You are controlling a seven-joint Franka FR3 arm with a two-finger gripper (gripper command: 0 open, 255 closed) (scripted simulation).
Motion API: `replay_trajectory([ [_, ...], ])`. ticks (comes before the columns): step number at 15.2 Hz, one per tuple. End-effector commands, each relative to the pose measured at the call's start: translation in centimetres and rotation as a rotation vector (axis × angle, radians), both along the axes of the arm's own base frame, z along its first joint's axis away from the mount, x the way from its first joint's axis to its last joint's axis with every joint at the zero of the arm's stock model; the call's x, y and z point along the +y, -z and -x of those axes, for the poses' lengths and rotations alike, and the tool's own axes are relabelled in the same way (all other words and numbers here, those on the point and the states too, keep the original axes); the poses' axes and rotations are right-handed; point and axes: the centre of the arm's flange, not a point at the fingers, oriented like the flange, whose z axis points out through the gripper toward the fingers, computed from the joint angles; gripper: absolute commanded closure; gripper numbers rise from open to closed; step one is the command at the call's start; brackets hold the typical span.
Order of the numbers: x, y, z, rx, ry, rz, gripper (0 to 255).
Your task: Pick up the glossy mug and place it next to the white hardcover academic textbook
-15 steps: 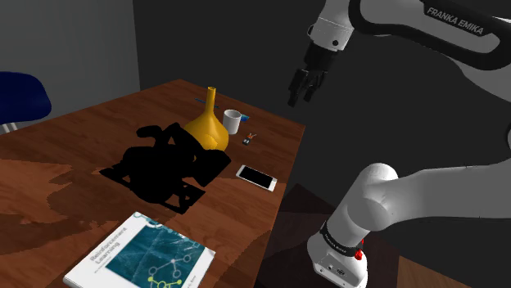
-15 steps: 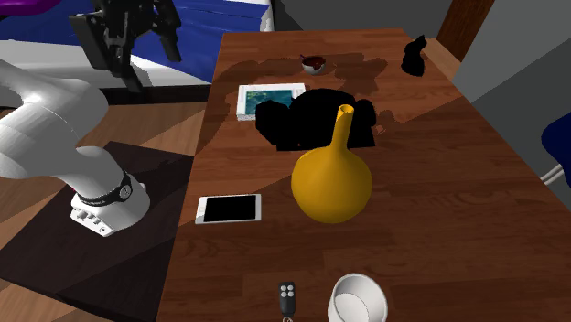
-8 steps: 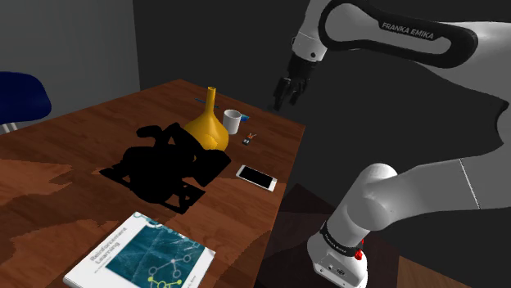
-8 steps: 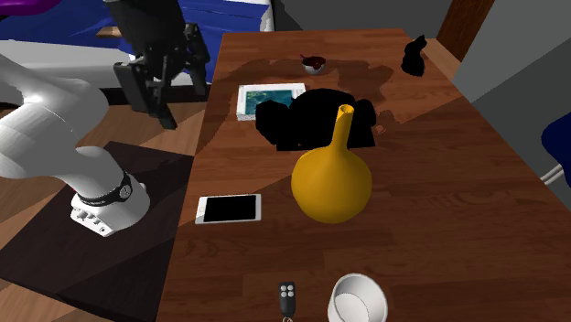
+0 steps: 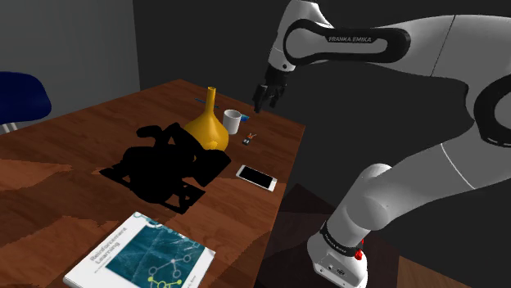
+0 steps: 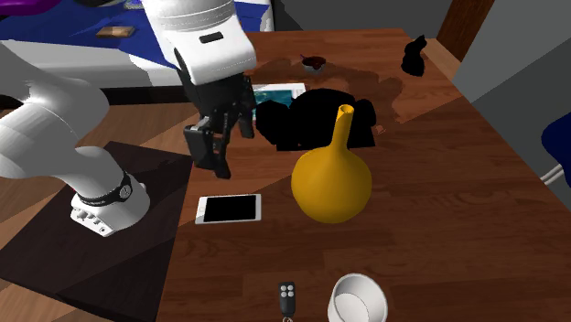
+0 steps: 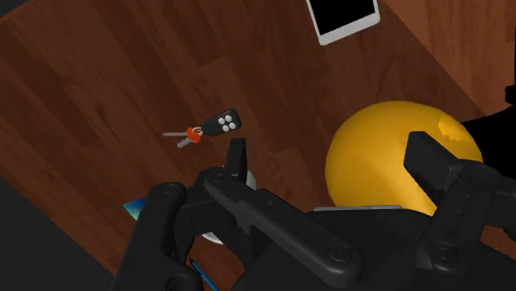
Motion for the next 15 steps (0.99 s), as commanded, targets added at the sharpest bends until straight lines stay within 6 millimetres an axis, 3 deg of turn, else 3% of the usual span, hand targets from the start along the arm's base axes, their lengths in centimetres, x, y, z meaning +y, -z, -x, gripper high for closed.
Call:
replay_trajectory([
  [1,-0.6,1.6,-1.9,-0.006,-0.002,0.004,0],
  [15,-5.5,11.5,-16.2,-0.035,-0.018,0.031,0],
])
